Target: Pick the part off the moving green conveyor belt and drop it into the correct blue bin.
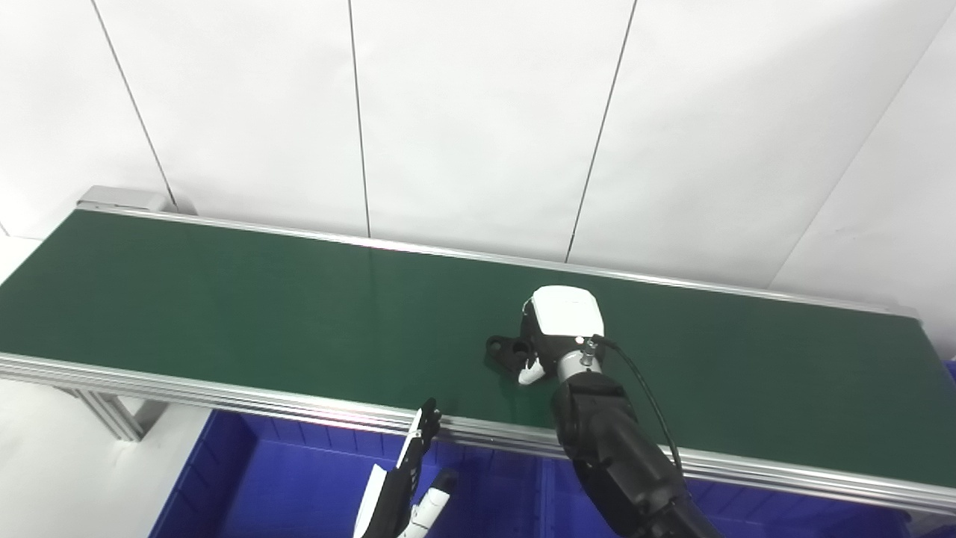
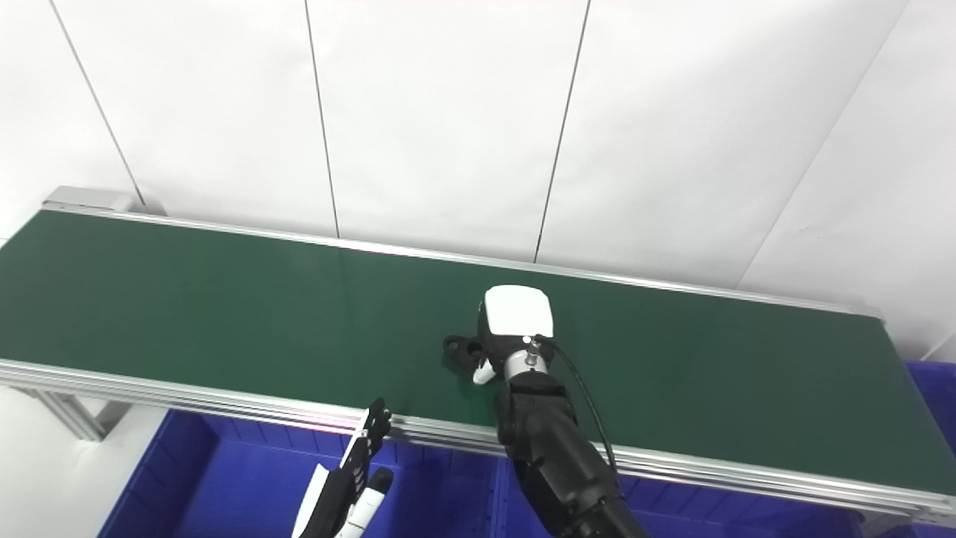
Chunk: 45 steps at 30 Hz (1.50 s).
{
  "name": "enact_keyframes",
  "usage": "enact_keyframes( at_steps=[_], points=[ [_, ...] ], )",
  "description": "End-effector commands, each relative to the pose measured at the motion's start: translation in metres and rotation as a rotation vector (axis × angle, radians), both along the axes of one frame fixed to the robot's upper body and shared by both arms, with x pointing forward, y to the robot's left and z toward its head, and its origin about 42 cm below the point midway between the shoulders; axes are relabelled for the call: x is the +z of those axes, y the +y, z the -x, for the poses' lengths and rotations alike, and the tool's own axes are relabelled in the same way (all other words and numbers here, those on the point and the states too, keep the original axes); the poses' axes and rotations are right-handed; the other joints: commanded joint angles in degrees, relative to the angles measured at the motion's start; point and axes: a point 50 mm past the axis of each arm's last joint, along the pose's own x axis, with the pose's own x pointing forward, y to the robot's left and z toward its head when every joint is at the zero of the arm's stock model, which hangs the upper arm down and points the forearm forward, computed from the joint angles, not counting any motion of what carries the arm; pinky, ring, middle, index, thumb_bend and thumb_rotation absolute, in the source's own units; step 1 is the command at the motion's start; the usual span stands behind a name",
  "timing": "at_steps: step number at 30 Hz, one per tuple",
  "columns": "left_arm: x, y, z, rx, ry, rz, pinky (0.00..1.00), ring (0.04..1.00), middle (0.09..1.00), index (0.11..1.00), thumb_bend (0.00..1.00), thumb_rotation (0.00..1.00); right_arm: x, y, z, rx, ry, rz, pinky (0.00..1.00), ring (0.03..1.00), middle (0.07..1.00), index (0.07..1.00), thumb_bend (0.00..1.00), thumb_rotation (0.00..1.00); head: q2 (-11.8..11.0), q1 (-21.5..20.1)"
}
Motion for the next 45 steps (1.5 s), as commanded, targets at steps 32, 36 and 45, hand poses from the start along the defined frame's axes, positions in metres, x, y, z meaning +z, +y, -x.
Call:
enact_keyframes(
  at_steps=[32,36,45],
  points=[
    [0.015,0.020,-0.013,0.005,-0.017,0.033,1.00,0.967,0.967,1.000,0.60,1.00,0.096,-0.031,0.109,0.124,-0.297,-0.067,0.14,0.205,0.470,0.487,0.52,0.00,3.58,-16.04],
    [0.020,0.032,-0.019,-0.005,-0.002,0.043,1.00,0.971,0.976,1.000,0.61,1.00,0.082,-0.037,0.133,0.125,-0.249,-0.041,0.13,0.192,0.470,0.486,0.53,0.00,5.54,-19.87],
    [0.037,0.058,-0.038,-0.007,-0.002,0.038,0.99,0.975,0.970,1.000,0.55,1.00,0.056,-0.044,0.165,0.094,-0.113,-0.007,0.12,0.169,0.469,0.487,0.53,0.00,10.34,-27.77]
  ],
)
